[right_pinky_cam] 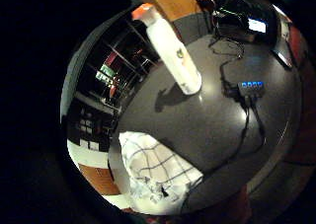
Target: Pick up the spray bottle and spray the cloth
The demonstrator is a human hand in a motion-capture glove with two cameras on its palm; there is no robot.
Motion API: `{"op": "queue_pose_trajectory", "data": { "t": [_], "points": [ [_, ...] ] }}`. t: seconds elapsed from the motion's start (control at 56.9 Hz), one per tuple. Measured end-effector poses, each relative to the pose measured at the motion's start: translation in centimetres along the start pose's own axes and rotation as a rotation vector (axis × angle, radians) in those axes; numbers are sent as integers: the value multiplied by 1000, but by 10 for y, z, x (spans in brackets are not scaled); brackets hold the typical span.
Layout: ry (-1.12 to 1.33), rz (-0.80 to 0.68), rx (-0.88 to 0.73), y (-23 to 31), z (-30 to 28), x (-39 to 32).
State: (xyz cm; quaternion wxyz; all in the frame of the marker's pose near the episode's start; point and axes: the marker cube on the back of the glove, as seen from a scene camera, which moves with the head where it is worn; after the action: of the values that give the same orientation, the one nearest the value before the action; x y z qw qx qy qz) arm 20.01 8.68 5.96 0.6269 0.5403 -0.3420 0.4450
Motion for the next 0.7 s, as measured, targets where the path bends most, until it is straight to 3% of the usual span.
{"op": "queue_pose_trajectory", "data": {
  "t": [0.334, 0.703],
  "points": [
    [-97, 150, 129, -50, 22, 26],
    [-189, 193, 204, -102, 37, 41]
  ]
}}
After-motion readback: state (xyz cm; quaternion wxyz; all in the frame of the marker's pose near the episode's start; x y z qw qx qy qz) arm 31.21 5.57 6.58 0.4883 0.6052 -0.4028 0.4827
